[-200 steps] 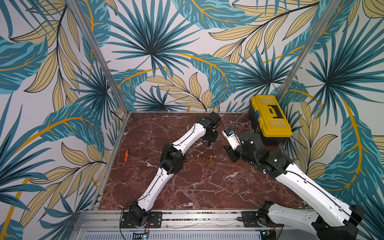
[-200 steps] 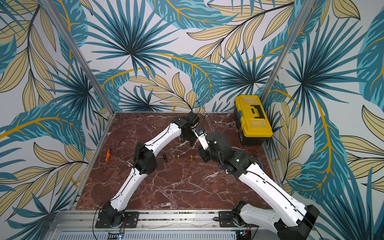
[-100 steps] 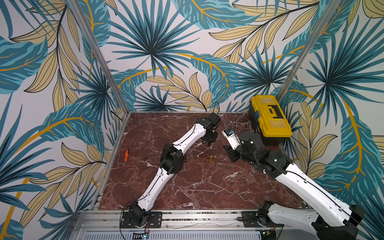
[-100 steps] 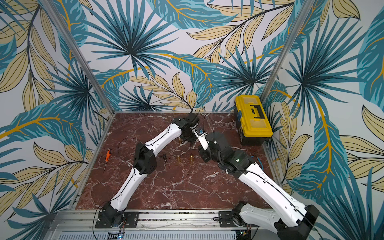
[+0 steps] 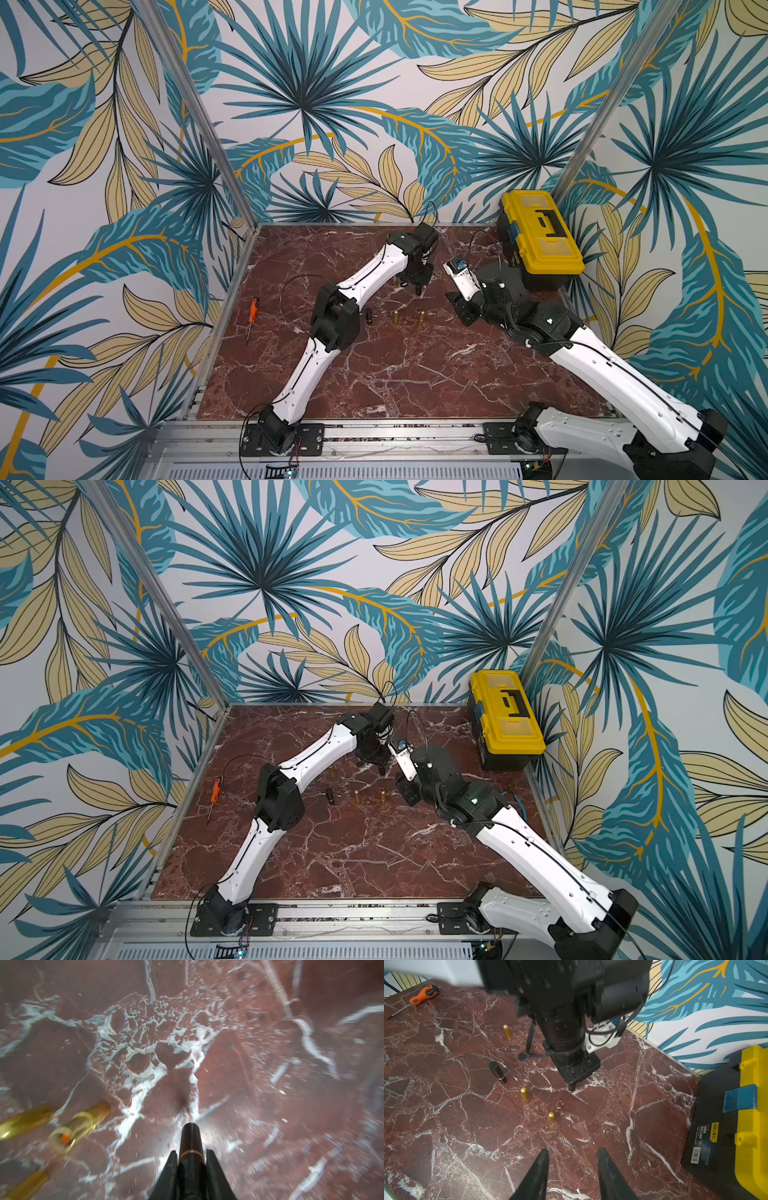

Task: Open the lipstick cap
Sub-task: Pick up the lipstick at the center of the board.

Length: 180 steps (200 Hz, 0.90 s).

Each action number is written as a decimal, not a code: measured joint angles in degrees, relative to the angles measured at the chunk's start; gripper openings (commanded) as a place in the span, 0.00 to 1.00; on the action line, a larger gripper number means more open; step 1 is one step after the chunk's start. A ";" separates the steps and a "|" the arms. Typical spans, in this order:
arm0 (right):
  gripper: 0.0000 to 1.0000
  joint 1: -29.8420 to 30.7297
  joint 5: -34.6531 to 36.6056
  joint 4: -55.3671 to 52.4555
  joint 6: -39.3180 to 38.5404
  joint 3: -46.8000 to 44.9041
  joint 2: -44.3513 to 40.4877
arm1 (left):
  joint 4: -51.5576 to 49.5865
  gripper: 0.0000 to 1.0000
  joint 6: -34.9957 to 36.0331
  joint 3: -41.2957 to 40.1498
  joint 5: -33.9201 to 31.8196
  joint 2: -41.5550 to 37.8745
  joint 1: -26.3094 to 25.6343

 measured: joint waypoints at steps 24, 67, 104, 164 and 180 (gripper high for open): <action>0.41 0.00 -0.48 0.04 0.00 -0.26 0.02 | 0.00 0.19 -0.66 -3.87 3.93 -9.66 0.87; 0.44 0.00 -4.13 0.81 -0.26 -0.31 1.38 | 0.35 0.19 -3.08 -6.82 14.38 -22.58 4.00; 0.47 0.00 -9.09 2.01 -0.96 0.00 3.02 | 0.33 0.19 -4.68 -9.16 22.45 -24.90 5.16; 0.46 0.00 -11.17 4.26 -2.89 3.10 6.38 | 0.17 0.19 -5.92 -13.86 29.68 -25.77 5.16; 0.44 0.00 -11.17 4.57 -3.30 3.15 7.54 | 0.07 0.19 -6.21 -14.43 30.64 -26.56 5.18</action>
